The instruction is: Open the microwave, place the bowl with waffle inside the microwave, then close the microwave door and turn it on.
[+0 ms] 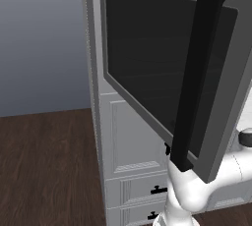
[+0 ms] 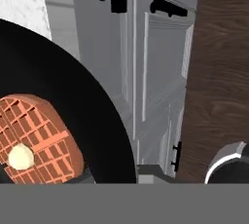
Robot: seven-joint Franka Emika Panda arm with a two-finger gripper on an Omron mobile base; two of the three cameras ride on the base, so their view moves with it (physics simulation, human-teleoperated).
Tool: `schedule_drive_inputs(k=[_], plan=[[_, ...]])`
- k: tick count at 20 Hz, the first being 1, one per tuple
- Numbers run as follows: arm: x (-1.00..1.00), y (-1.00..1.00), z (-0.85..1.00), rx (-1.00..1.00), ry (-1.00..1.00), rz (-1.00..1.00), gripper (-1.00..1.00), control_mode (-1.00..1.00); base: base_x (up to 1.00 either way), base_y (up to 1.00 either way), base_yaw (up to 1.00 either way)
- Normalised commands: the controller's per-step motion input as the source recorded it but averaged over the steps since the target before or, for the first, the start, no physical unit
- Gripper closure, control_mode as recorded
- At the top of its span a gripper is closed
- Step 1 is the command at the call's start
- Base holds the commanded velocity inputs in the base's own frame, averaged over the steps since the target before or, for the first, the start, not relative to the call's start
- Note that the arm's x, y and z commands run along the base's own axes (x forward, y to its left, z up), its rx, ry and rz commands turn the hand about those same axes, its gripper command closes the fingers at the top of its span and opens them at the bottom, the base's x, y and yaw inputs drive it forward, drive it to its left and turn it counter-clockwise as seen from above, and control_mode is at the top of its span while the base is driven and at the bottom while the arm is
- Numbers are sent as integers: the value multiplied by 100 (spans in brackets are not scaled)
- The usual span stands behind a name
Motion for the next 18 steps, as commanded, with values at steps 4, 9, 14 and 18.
schedule_drive_inputs(k=[4, 9, 14, 18], plan=[[-100, 32, 55, 7, -30, 2, 100, -100, 0, 0, 0], [-100, 100, 56, 0, -40, 5, 100, -100, 0, 0, 0], [-93, 100, 49, -1, -37, 3, 100, -100, 0, 0, 0], [-81, 100, 49, -3, -30, 2, 100, -100, 0, 0, 0]])
